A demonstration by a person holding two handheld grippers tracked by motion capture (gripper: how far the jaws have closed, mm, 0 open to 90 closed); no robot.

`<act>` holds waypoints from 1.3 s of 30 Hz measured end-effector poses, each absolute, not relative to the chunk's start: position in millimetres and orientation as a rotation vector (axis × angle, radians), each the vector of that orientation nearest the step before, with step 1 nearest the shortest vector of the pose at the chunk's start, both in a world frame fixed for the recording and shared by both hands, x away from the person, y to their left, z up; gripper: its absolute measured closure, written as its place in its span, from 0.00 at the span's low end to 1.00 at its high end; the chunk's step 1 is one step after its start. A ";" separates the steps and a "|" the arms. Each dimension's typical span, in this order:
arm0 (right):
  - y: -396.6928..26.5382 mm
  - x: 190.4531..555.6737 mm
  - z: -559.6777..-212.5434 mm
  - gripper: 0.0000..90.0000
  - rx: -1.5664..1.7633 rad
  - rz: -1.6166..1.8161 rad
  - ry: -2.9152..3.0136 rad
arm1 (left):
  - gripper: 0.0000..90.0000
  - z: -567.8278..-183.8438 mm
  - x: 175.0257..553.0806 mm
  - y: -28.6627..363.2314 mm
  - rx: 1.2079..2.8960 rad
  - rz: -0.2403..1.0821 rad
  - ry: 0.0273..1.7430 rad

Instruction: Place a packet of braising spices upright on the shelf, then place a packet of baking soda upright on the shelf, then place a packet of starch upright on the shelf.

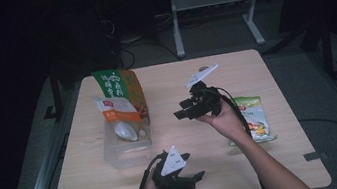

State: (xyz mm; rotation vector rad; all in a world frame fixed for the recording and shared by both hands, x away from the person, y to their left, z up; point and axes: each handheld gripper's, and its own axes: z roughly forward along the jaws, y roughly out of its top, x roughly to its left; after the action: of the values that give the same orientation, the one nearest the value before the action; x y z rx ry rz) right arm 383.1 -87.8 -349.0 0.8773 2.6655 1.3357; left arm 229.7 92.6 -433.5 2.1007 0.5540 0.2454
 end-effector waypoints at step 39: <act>-208.2 349.3 -361.9 0.41 1.174 1.201 2.537 | 0.34 -420.4 243.3 77.9 2.128 0.250 0.527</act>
State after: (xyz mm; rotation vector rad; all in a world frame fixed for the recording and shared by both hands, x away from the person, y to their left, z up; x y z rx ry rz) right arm 349.3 -208.2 -361.9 1.1743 2.5368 1.2015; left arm 243.3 77.9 -420.4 2.1284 0.5267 0.2503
